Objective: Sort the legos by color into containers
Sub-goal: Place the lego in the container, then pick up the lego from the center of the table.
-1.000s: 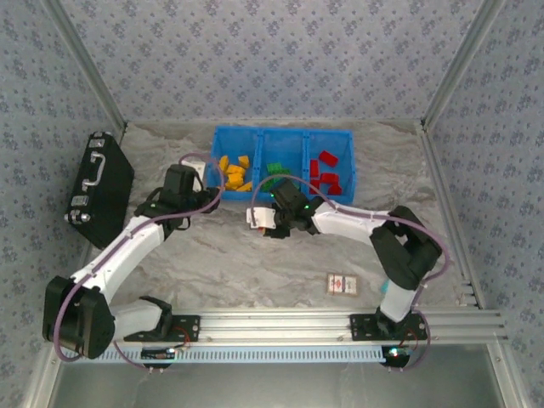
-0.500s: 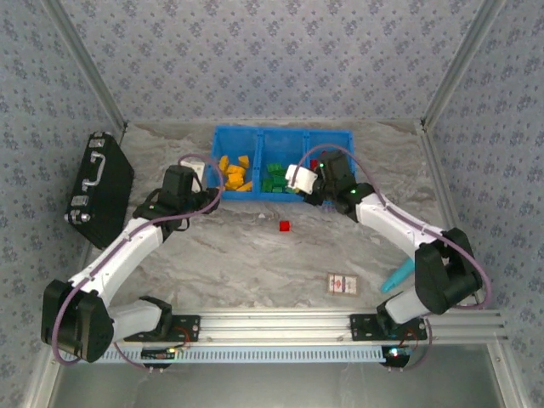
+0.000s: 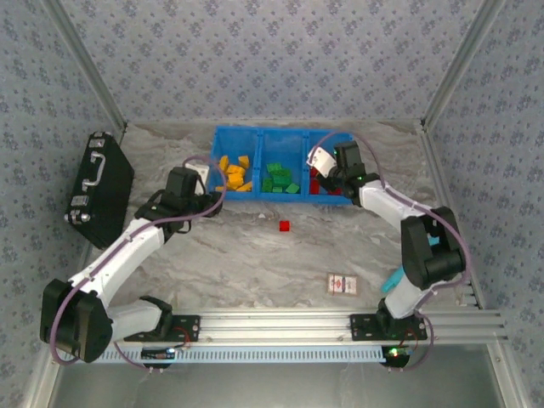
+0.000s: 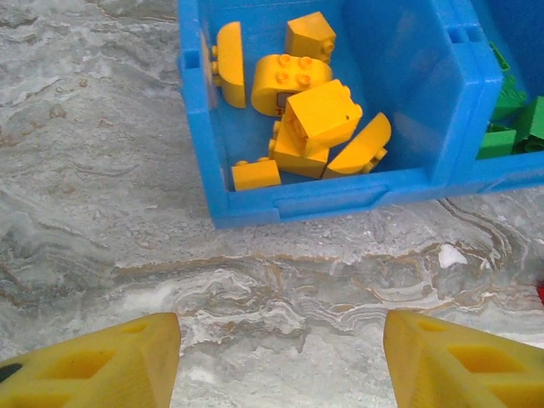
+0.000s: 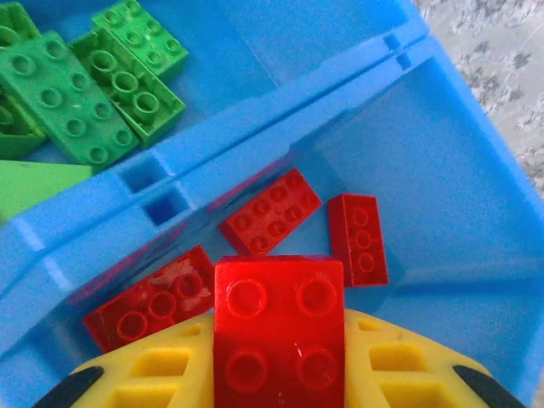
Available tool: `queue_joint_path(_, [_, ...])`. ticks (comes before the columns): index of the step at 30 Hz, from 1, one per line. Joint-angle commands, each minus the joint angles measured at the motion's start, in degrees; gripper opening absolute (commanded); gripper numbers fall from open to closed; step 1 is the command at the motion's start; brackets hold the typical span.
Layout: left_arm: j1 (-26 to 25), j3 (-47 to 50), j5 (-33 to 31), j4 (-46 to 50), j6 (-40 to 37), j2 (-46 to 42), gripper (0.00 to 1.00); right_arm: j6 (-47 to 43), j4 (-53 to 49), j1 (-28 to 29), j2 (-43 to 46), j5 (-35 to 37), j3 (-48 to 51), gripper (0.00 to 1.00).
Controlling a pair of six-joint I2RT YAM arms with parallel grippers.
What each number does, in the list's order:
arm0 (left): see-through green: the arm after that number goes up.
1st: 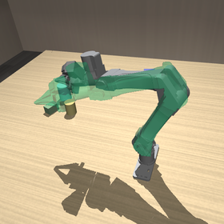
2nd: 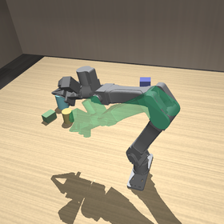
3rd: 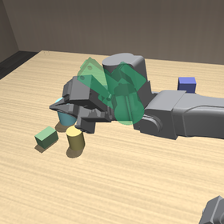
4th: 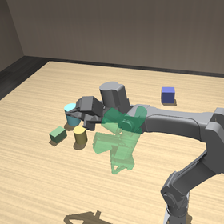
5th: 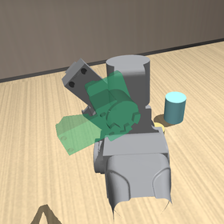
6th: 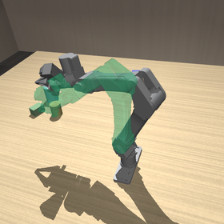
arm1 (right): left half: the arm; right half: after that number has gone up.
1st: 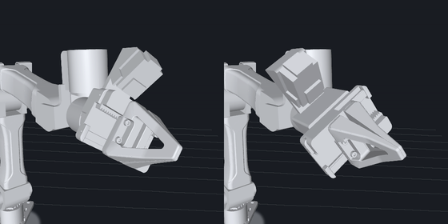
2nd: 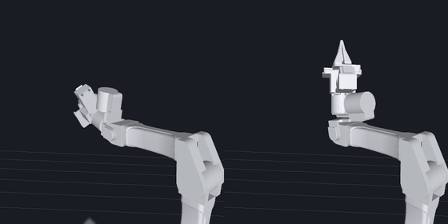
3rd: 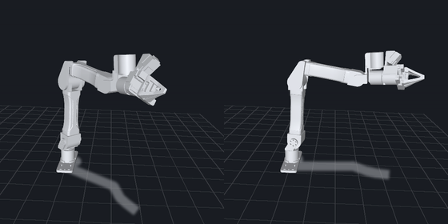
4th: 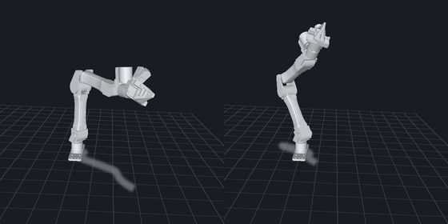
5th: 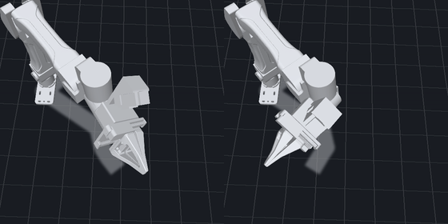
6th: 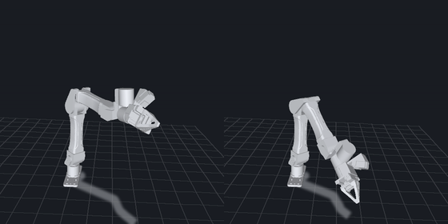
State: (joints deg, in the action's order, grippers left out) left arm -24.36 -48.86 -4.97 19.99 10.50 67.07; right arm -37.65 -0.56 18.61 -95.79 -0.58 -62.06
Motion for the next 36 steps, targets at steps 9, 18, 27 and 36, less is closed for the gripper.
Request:
queue_joint_path(9, [-13.6,-3.1,-0.5,3.6,3.8,4.7,0.68,2.9,0.6,-0.9,-6.2,4.3,-5.8,0.47])
queue_joint_path(18, [-20.1,-10.0,-2.0,0.6,10.5,18.0,0.69,3.0,1.3,-1.4,-4.5,3.4,-5.3,0.58])
queue_joint_path(27, [-21.8,-18.2,0.3,3.1,16.1,28.6,0.71,3.8,1.6,-1.4,1.0,1.3,-3.7,0.59])
queue_joint_path(36, [-24.2,-25.6,1.9,5.2,19.8,36.9,0.71,6.2,1.1,-1.6,8.3,0.6,-0.1,0.6])
